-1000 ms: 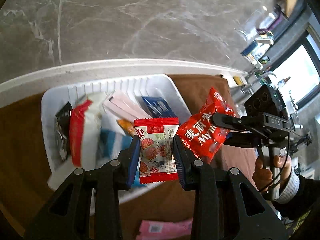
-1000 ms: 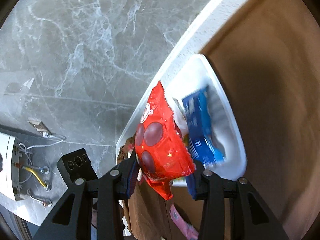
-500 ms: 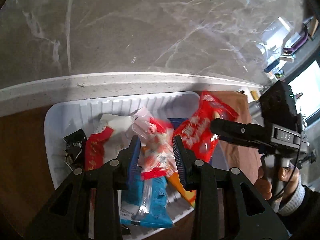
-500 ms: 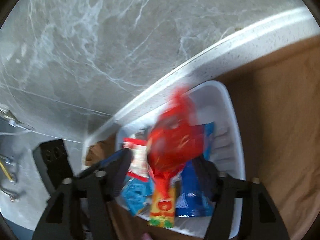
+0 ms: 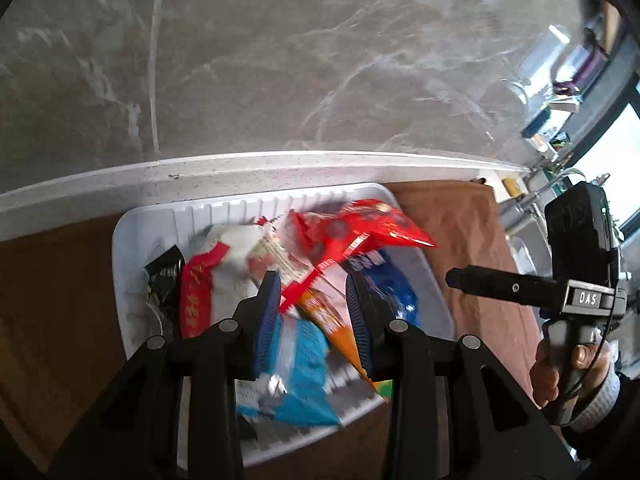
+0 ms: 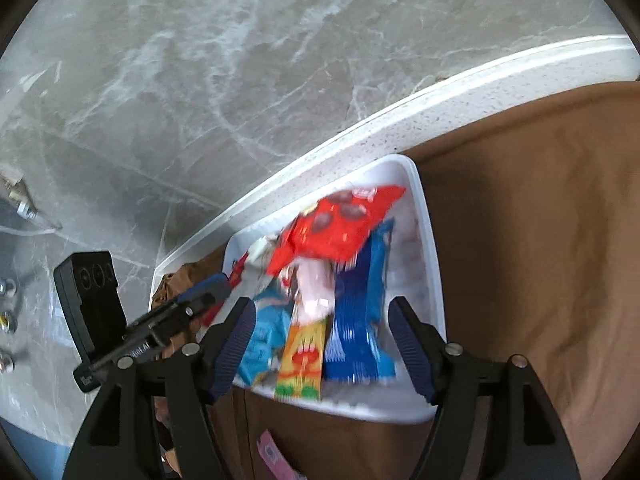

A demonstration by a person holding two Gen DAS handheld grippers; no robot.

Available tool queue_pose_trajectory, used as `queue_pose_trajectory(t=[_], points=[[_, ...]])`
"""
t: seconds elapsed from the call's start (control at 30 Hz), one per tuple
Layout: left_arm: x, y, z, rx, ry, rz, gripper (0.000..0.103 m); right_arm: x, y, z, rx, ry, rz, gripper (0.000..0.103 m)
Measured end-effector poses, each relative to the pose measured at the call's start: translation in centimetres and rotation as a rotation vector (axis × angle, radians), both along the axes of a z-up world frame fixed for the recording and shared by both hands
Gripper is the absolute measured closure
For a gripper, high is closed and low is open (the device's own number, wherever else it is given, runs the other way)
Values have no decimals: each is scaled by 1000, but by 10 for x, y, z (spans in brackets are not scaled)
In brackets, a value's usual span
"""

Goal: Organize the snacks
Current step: 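Move both tools back over the gold and pink packets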

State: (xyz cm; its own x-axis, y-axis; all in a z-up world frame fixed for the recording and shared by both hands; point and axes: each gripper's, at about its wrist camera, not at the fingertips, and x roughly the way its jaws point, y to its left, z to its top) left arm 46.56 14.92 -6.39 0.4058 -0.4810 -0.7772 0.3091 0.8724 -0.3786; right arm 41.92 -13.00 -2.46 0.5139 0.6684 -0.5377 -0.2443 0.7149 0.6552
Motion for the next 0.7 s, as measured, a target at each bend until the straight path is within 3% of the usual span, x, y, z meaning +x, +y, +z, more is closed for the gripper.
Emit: queue_pose_trajectory(t=[0.1,0.3,0.7], points=[[-26,-3,11,2,-34,-14,54,-29,1,7,-28,-53,21,31],[-84,-2,18,5,-40,-41,54,-87,9,3,-141,-143,100,29],[-212,25,2,81,27,-88,54,-157,93,-30,-482,-279,355,29]])
